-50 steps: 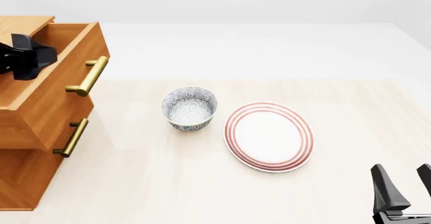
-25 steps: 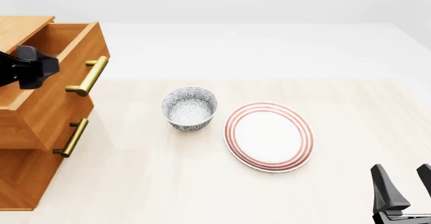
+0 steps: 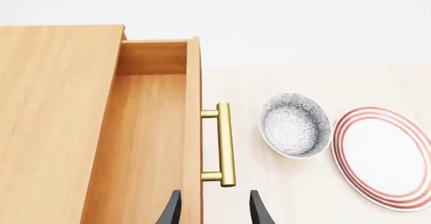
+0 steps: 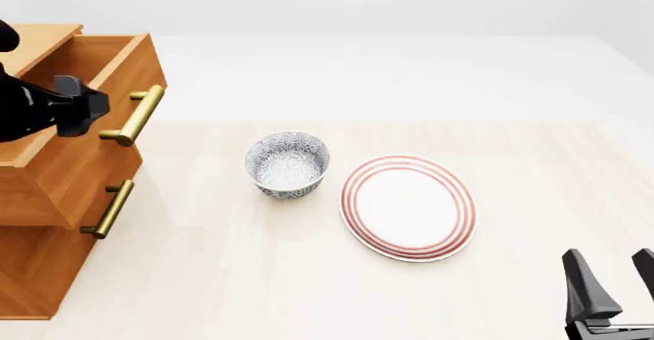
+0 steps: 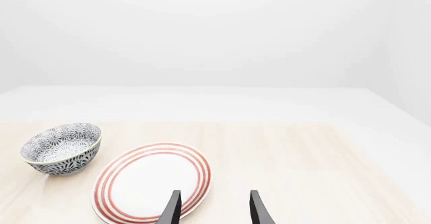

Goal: Open the top drawer of the cabinet.

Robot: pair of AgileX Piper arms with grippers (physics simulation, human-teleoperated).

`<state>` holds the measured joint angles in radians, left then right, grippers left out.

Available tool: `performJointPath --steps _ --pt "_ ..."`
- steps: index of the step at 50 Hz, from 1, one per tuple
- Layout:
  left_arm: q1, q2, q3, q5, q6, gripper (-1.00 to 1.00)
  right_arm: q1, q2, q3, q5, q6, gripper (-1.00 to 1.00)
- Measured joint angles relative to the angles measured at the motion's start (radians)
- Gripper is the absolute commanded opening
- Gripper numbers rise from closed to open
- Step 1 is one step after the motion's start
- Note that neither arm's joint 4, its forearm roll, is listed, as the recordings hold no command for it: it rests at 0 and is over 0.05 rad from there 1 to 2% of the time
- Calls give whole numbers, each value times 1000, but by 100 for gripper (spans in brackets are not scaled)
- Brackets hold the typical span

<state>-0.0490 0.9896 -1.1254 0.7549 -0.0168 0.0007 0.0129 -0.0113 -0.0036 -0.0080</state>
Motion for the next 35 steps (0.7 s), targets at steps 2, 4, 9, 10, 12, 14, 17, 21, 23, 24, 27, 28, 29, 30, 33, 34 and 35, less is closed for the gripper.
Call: performJointPath --steps 2,4,9,10,12,14,17,21,23,24,27,28,29,30,33,34,35 --pt "0 3 3 -5 -2 100 0 0 0 0 0 100" --pt "1 6 5 -11 -4 100 0 -1 -1 1 0 100" --pt "2 15 13 -25 -9 100 0 -1 0 1 0 100" --pt "3 16 16 -28 -9 100 0 -1 0 1 0 100" --pt "3 19 21 -35 -11 100 0 -1 -1 2 0 100" --pt "3 22 27 -42 -13 100 0 -1 0 1 0 100" --pt "4 27 35 -53 -16 100 0 -1 0 1 0 100" --pt "7 32 46 -66 -18 100 0 1 -1 0 0 100" --pt "8 35 51 -72 -19 100 0 1 -1 0 0 100" --pt "8 37 54 -75 -20 100 0 1 0 0 0 100" --pt "9 41 62 -85 -22 100 0 1 0 -1 0 100" --pt "9 43 64 -88 -23 100 0 1 1 -2 0 100" --pt "9 45 66 -91 -24 100 0 1 1 -2 0 100" --pt "9 47 68 -94 -25 100 0 1 1 -2 0 100" --pt "8 52 72 -101 -26 100 0 2 1 -3 0 100" --pt "8 53 73 -103 -27 100 0 2 2 -4 0 100" --pt "7 55 74 -105 -28 100 0 2 2 -4 0 100"
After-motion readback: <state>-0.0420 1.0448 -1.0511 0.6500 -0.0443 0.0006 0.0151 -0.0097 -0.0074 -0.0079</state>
